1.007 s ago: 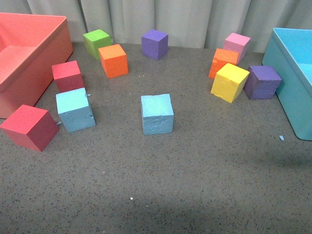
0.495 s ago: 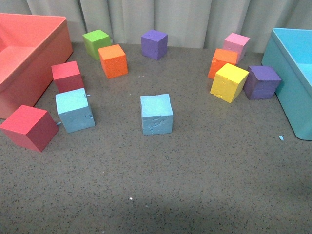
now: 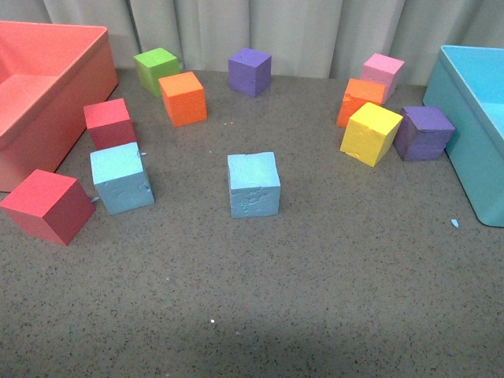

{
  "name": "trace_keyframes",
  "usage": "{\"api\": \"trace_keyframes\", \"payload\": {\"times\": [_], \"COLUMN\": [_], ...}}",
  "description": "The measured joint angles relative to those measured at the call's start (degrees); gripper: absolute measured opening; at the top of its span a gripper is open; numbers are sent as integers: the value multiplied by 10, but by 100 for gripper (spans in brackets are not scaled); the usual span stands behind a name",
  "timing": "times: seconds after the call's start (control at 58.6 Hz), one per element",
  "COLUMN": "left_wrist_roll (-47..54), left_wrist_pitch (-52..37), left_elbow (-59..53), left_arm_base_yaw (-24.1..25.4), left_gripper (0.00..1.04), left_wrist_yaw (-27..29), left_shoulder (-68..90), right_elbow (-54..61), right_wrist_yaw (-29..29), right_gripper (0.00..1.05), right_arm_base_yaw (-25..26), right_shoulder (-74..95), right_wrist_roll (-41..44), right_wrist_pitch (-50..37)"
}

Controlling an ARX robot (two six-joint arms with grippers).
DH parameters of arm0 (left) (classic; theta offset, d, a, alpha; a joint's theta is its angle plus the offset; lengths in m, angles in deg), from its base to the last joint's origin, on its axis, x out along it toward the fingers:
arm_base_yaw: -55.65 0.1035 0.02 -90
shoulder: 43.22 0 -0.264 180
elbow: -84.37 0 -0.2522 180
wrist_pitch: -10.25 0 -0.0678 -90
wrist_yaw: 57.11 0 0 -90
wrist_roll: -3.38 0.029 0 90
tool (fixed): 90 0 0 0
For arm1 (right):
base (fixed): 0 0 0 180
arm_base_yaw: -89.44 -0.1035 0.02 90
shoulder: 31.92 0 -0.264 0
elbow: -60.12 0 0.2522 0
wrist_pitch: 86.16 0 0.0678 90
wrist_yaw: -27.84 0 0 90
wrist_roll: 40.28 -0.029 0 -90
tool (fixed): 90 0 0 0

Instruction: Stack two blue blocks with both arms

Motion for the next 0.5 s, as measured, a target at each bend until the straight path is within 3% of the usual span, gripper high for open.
{"api": "trace_keyframes", "payload": {"times": [0.495], "left_wrist_roll": [0], "left_wrist_pitch": [0], "left_elbow": [0], "left_arm_base_yaw": [0], "left_gripper": [98], "left_wrist_yaw": [0], "left_shoulder": [0], "right_elbow": [0], "right_wrist_yaw": [0], "right_gripper": [1], "right_arm_base_yaw": [0], "right_shoulder": [-174], "right_wrist_roll": [0], "right_wrist_pitch": [166]}}
